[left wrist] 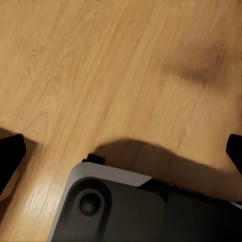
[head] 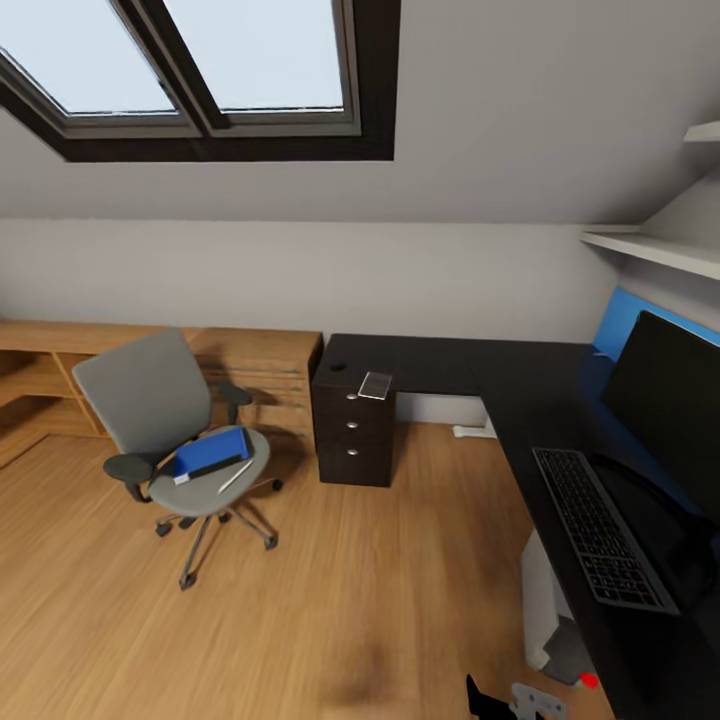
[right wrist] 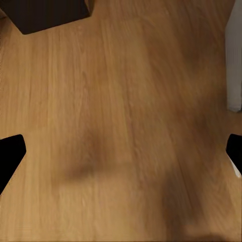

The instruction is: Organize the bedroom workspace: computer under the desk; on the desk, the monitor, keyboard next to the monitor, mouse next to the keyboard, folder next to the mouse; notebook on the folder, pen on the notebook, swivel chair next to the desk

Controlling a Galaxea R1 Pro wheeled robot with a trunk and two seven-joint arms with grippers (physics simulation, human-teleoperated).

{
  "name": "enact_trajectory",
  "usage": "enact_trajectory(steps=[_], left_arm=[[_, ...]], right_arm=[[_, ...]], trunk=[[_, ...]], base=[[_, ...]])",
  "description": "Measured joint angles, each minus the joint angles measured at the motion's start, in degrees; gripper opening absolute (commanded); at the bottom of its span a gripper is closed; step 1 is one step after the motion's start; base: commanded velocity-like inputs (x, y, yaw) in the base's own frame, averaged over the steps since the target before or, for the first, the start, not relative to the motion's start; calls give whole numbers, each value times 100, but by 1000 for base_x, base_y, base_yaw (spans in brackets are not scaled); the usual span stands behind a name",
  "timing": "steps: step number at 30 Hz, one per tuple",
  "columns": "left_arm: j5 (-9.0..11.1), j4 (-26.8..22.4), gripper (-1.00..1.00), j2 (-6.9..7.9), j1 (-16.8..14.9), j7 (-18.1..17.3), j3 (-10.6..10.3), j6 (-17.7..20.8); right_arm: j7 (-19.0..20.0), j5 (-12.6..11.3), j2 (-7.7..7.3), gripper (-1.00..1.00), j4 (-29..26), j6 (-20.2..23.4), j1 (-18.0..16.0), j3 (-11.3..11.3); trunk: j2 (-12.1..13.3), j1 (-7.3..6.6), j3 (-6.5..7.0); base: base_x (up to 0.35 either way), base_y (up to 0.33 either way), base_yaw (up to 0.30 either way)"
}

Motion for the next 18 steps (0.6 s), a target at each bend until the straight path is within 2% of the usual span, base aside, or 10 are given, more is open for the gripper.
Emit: enact_trajectory(steps=[4,7,10,18], left_arm=[[-2,0,100,0,3,-3,1,0],[-2,0,100,0,3,-3,-4,0],[-2,0,100,0,3,0,-6,0],[-3,0,100,0,1,0,-1,-5]], right_arm=[[0,0,24,100,3,-3,0,2],[4,5,97,100,1,-5,0,0],[4,12,177,100,0,-18,0,-6],[-2,23,225,100,7,-143,0,-10]], trunk=[[0,1,20],[0,2,41],[0,2,65],[1,3,133]], base=[[198,0,0],[93,0,0],[38,0,0],[13,0,0]])
